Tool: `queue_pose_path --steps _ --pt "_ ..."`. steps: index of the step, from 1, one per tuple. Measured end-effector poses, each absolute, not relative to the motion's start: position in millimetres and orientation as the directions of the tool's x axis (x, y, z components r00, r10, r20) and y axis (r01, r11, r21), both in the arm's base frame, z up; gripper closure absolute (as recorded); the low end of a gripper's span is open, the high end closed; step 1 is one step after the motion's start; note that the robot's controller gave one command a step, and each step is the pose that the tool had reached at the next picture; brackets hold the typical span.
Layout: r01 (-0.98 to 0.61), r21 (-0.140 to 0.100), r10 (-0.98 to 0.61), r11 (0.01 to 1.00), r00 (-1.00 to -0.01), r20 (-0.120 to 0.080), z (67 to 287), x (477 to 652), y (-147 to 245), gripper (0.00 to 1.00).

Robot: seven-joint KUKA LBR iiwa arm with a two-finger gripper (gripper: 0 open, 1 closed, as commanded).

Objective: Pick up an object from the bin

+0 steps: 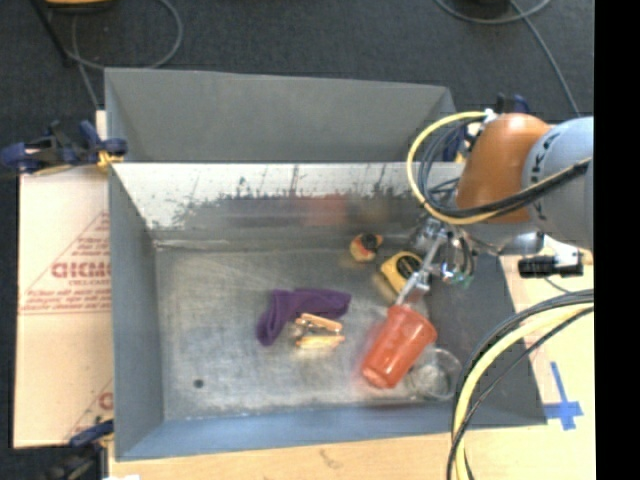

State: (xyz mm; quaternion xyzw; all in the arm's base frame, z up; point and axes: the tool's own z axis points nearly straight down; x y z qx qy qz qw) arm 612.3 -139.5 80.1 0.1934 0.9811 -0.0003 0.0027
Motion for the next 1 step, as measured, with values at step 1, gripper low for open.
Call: queue_pose_path --steps 1 --pt "0.478 0.002 0.478 0.878 -0.878 -0.007 103.8 616.5 -126.4 1.0"
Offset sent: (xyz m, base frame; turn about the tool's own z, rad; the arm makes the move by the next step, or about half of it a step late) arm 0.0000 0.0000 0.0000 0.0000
